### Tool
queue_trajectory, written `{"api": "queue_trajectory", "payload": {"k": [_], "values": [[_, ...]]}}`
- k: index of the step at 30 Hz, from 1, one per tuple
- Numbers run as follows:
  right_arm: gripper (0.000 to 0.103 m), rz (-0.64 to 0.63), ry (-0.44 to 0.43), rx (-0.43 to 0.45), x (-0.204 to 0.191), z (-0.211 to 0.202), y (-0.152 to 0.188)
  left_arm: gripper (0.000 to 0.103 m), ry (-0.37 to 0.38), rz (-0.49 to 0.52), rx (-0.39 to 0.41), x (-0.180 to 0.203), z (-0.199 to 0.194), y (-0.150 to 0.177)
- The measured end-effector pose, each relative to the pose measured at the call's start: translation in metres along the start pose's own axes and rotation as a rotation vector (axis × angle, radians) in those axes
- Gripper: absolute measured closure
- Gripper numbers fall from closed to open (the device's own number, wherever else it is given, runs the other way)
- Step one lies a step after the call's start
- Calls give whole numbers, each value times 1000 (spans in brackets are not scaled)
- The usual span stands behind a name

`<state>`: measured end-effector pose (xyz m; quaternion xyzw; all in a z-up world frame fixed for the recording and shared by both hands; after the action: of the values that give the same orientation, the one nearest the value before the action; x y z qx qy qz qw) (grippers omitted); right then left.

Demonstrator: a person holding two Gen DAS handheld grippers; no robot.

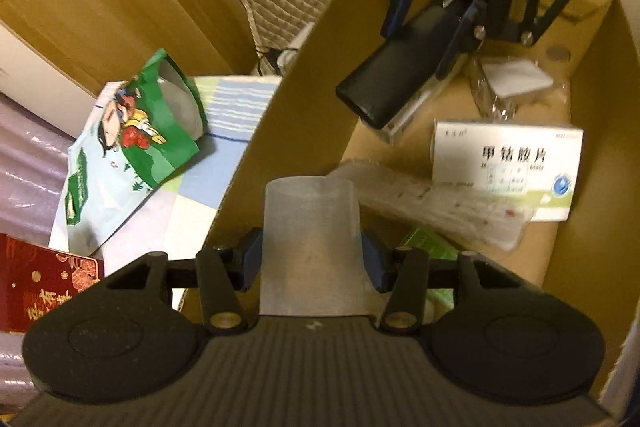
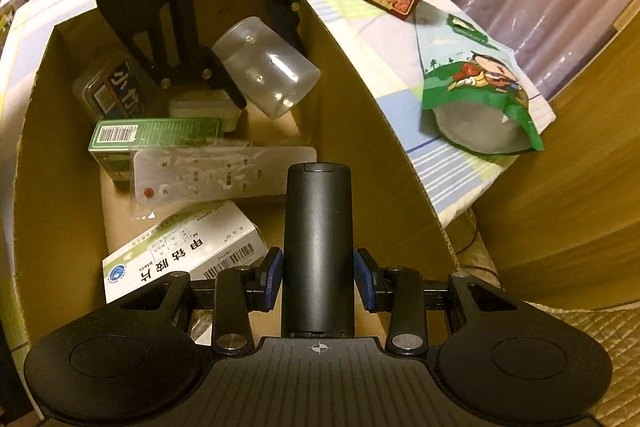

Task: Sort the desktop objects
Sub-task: 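Lower the remote and cup into the box and open both tools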

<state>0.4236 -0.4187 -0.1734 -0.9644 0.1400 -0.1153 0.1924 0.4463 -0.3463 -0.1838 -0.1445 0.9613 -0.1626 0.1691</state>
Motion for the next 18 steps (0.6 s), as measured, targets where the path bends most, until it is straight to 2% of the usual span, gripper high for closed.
{"api": "queue_trajectory", "payload": {"k": [5, 18], "values": [[66, -8, -8, -13, 1, 6, 3, 56, 18, 26, -22, 2, 12, 3], [65, -7, -26, -21, -5, 13, -3, 54, 40, 29, -7, 5, 9, 6]]}}
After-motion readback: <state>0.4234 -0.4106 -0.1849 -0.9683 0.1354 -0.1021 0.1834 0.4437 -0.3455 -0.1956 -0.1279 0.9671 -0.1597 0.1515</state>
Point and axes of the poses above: each gripper's, at about its wrist camera, not at the fingertips, and z roughly the way its jaws point, x to its right, y to its underside, the point moved 10 cm from there along z, roughly the way its jaws point, and after that the axes turned 2 degrees about x, right-handed, at the moved point
